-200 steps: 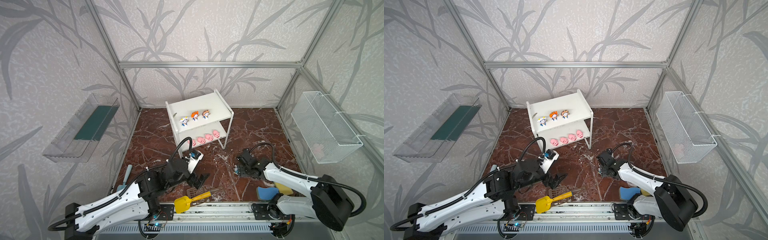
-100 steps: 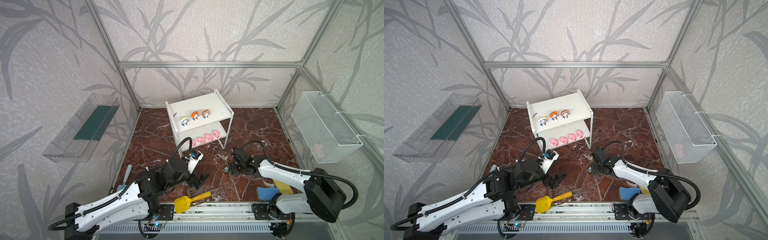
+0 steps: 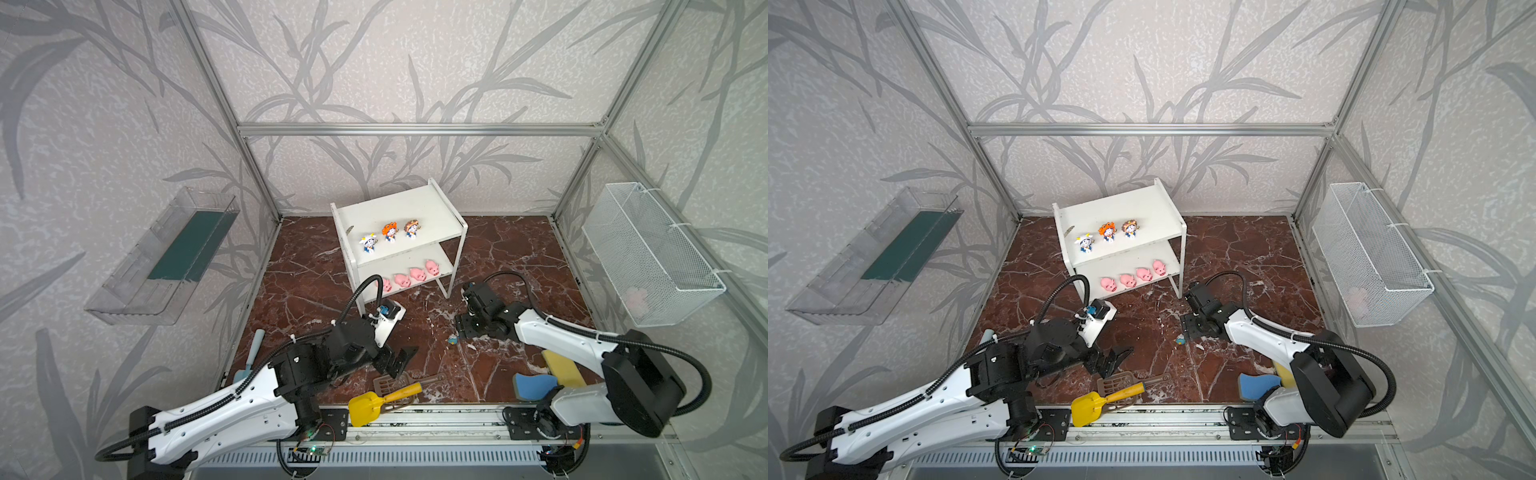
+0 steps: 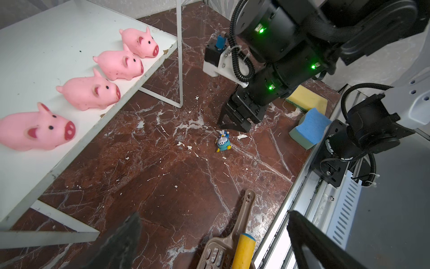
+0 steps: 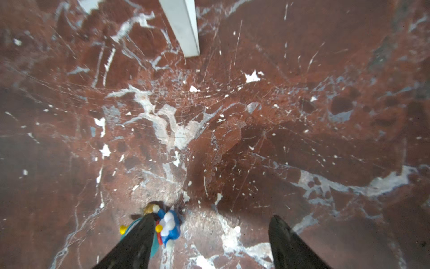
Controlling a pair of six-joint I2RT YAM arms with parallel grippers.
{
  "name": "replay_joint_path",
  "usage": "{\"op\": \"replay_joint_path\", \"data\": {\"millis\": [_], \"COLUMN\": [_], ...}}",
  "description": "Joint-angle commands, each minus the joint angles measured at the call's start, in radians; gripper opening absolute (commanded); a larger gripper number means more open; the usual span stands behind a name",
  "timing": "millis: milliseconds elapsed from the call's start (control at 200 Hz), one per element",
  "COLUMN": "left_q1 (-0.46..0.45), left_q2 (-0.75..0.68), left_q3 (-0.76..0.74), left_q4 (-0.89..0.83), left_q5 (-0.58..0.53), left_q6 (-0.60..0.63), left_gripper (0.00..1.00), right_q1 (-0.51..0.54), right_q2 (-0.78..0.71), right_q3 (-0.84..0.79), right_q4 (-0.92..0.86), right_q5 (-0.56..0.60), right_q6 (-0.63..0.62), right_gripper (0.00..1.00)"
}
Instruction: Place and organize the plastic toys onto the shelf
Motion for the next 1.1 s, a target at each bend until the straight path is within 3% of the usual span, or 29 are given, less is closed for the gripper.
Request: {"op": "replay_joint_path", "data": {"millis": [0,340,495,780,950,1095], "left_q1": [-0.008,-0.02,-0.021,-0.022,-0.023,-0.023], "left_q2": [-0.025,-0.037,-0.03,-0.026,-0.027,-0.039], "left_q3": [-0.005,-0.007,-0.006,-0.011,-0.013,-0.011], "left_q4": [-0.015,-0.016,-0.015,0.0,0.001,-0.005], "left_q5": [-0.025,-0.041,-0.04,-0.034,-0.032,-0.035], "left_q6": [0.011,0.012,0.016,0.018,0.02,0.019], "left_gripper": [0.99,0.99,0.99,0.99,0.99,0.99], "right_q1": [-0.007,-0.001,0.012,0.146,0.138,0.098], "right_q2": [0.067,0.021,0.008,-0.087,-0.15,-0.087], "right_q3": [0.047,-0.008,0.015,-0.013,-0.021,0.027], "right_q4": [0.008,-0.039,-0.147,-0.226,-0.194,-0.213], "right_q5": [-0.034,-0.103,-0.079,-0.092,0.015,-0.012], "right_q6": [-0.05,-0.064,-0.048,0.037,0.036,-0.008], "right_gripper": [0.78,0.77,0.77,0.76,0.76,0.77]}}
